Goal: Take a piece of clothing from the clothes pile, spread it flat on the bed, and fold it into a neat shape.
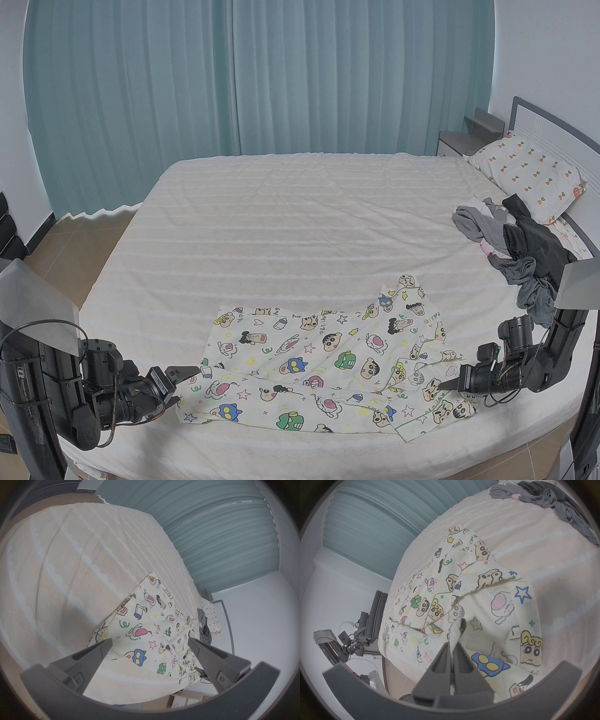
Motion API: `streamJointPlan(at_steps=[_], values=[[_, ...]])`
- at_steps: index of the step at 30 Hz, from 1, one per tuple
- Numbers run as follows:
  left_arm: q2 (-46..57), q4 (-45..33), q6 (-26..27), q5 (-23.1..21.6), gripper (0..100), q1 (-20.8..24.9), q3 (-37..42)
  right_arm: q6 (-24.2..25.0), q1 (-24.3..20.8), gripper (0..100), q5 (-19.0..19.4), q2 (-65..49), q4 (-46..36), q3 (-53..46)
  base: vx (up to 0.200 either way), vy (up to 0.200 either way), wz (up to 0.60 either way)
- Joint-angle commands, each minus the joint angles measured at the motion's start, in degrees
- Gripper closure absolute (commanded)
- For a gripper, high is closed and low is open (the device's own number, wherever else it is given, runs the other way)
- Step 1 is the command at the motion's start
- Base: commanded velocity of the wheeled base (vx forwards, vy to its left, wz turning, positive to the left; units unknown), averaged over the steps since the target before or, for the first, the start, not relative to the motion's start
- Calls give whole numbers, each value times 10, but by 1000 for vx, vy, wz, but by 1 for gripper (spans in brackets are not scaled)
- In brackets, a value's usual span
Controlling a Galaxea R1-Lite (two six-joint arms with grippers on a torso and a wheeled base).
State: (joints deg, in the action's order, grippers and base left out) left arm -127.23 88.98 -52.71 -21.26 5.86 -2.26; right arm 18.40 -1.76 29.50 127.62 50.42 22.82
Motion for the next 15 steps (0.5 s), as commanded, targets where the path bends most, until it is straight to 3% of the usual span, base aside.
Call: streamJointPlan(at_steps=[1,15], values=[[-2,10,0,0,0,0,1,1,1,100,0,0,1,-1,0,0,0],[-2,10,0,1,0,0,1,22,28,100,3,-8,58,-8,0,0,0]])
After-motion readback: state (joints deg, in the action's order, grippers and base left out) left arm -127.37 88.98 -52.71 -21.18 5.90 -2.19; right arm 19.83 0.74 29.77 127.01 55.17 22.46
